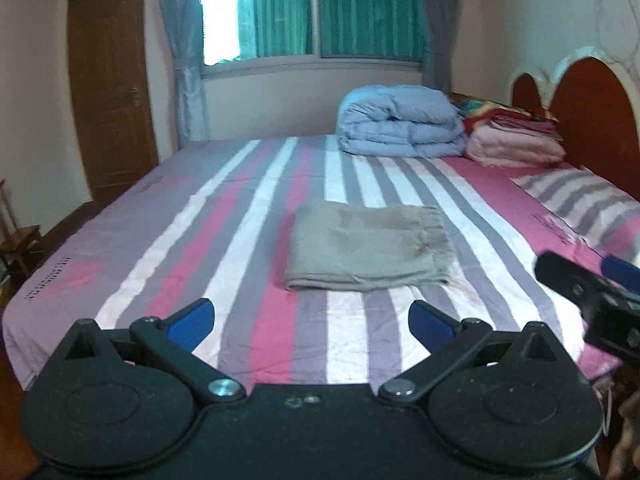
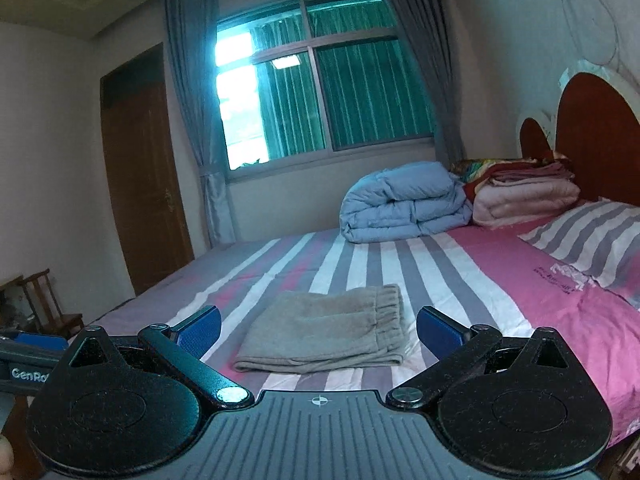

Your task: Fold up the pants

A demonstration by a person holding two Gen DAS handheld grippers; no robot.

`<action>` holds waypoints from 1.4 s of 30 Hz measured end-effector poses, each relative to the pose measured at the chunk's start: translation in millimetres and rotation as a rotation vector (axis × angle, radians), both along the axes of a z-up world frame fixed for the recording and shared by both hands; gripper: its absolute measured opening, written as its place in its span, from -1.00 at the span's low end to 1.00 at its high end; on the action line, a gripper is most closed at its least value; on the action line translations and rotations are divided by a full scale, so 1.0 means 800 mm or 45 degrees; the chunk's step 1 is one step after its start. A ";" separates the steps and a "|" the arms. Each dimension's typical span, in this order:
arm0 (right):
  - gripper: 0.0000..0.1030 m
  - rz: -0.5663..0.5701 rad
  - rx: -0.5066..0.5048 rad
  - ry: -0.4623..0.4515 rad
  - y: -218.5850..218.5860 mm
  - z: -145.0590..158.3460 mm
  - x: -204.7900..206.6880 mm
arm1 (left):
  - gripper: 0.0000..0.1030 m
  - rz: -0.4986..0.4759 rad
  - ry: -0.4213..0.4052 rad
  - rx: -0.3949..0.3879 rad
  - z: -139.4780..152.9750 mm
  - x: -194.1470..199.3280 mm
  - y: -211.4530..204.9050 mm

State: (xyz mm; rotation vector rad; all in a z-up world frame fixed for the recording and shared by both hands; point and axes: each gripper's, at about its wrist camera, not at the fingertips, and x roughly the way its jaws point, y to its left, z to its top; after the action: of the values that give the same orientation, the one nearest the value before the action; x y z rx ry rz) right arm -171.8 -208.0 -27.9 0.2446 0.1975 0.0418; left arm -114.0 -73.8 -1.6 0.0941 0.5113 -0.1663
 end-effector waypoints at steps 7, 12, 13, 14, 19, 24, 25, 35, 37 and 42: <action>1.00 0.001 0.048 0.026 -0.019 -0.007 0.001 | 0.88 0.046 -0.007 -0.131 -0.001 -0.001 0.012; 1.00 -0.005 0.054 0.015 -0.023 -0.007 -0.003 | 0.88 0.036 -0.018 -0.098 -0.003 -0.005 0.012; 1.00 -0.005 0.052 0.013 -0.023 -0.006 -0.003 | 0.88 0.032 -0.017 -0.088 -0.004 -0.006 0.010; 1.00 -0.004 0.048 0.014 -0.022 -0.005 -0.003 | 0.88 0.027 -0.014 -0.083 -0.005 -0.006 0.010; 1.00 0.005 0.036 0.018 -0.017 -0.005 -0.002 | 0.88 0.026 -0.006 -0.080 -0.006 -0.005 0.011; 1.00 0.014 0.037 0.029 -0.020 -0.006 0.001 | 0.88 0.032 0.018 -0.058 -0.010 -0.003 0.010; 1.00 0.013 0.037 0.029 -0.021 -0.006 0.001 | 0.88 0.031 0.022 -0.050 -0.011 -0.003 0.009; 1.00 -0.033 0.013 0.021 -0.024 -0.004 0.000 | 0.88 0.039 0.024 -0.014 -0.015 -0.006 0.007; 1.00 -0.037 0.012 0.020 -0.024 -0.003 0.000 | 0.88 0.047 0.020 -0.011 -0.015 -0.005 0.007; 1.00 -0.024 0.010 0.023 -0.025 -0.003 0.000 | 0.88 0.050 0.017 -0.005 -0.017 -0.006 0.007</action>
State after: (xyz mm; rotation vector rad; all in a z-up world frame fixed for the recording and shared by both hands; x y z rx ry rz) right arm -171.6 -227.9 -30.5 0.2544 0.2126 0.0214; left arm -118.7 -67.9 -14.8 0.0790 0.5259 -0.1296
